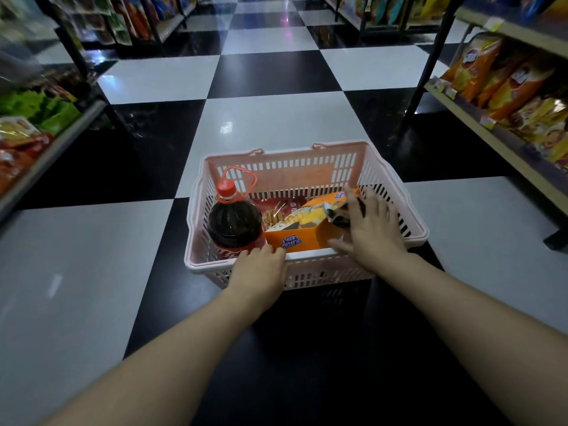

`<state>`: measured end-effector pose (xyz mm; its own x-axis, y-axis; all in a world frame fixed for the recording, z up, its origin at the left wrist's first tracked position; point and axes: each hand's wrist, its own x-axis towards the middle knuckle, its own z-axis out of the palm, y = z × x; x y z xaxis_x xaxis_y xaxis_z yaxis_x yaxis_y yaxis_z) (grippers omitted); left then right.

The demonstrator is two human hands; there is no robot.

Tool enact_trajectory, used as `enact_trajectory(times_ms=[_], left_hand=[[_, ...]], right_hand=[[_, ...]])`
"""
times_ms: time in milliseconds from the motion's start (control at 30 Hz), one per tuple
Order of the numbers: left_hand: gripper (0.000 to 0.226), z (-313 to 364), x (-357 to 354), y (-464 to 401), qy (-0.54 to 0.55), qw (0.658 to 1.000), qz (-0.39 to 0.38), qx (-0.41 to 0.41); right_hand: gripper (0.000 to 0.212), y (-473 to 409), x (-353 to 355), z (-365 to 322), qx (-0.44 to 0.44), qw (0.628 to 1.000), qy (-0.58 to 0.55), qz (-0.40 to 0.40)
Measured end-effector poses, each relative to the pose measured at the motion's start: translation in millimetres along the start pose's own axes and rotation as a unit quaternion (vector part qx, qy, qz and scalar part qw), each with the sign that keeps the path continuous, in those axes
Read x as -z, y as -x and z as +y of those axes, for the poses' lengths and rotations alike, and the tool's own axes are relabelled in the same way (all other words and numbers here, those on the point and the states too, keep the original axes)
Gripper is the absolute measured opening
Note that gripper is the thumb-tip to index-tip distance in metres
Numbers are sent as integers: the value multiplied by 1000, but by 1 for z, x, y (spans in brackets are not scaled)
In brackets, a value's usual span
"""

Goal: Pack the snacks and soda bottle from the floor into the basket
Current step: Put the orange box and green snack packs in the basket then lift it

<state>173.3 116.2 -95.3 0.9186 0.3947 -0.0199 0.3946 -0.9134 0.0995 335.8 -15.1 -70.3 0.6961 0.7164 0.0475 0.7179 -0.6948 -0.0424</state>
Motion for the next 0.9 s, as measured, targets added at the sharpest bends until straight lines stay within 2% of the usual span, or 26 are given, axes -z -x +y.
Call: enact_trajectory(times_ms=[67,133,233,333,500,700,900], left_hand=[[20,-3,-1,0,-4,1000,12,-10],[19,-4,0,1,-7,1000,13,-17],[16,-8,4,-1,-14,1000,10,-26],[20,-11,7,-4,5,1000,8,-1],[27,-13,3,-5,-10,999,-20,27],[23,-7,1,7,-74,995,-36,-62],[16,46,-1,0,-76,985,-61,-143]], right_hand=[[95,-4,-12,-4,18,997,-20,-68],[85,0,-20,-6,54,992,-51,-99],[77,9,-20,3,96,991,-67,-71],[54,14,-20,13,157,986,-2,-62],[48,13,-22,6,169,982,38,-75],[44,58,-30,15,210,975,55,-45],[43,106,-28,65,145,987,34,-51]])
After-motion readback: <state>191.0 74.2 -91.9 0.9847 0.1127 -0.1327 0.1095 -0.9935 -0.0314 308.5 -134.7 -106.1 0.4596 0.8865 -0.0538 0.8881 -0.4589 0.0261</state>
